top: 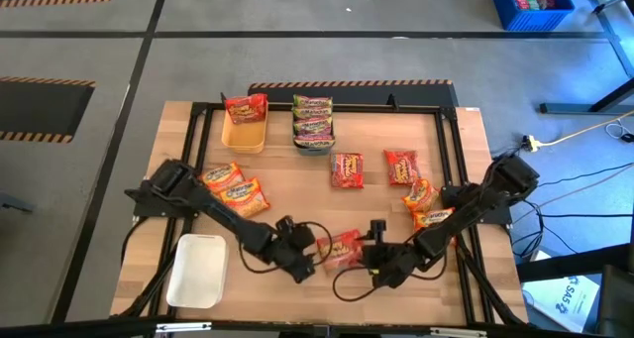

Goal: Sort Maruchan noodles
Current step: Put the orange noodle pack into the yellow bin

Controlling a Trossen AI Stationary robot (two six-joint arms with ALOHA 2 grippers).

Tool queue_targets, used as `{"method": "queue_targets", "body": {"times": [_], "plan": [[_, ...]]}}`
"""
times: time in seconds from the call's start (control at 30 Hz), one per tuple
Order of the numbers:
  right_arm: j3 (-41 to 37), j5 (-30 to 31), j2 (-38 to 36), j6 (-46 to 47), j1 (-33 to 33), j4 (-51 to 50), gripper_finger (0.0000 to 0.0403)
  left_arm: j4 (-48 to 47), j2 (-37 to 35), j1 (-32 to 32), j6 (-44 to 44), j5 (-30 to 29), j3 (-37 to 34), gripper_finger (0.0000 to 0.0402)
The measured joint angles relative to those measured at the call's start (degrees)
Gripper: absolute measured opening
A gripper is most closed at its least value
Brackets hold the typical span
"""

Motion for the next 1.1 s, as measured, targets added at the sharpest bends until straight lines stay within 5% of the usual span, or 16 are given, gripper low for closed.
{"method": "queue_targets", "body": {"times": [0.17,0.4,0.67,0.83,1.1], "plan": [[-0.1,0.0,-3.3,2.8,0.4,-7.0,0.0264,-1.0,-4.9,-3.0,-0.1,-5.3,0.0,0.0277],[-0.1,2.9,-4.4,3.7,3.2,-11.3,0.0264,5.5,-2.9,-8.0,0.6,-11.6,0.1,0.0277],[-6.0,9.3,-4.1,3.9,4.9,-4.1,0.0264,11.4,2.0,-7.3,6.2,-14.4,0.0,0.0277],[-6.7,1.9,-5.4,12.9,1.8,-3.2,0.0264,12.6,2.5,-6.5,7.1,-12.5,0.0,0.0277],[-6.7,-22.3,-7.2,20.4,-7.8,2.2,0.0264,12.7,3.7,-7.4,10.4,-14.5,-0.1,0.0277]]}}
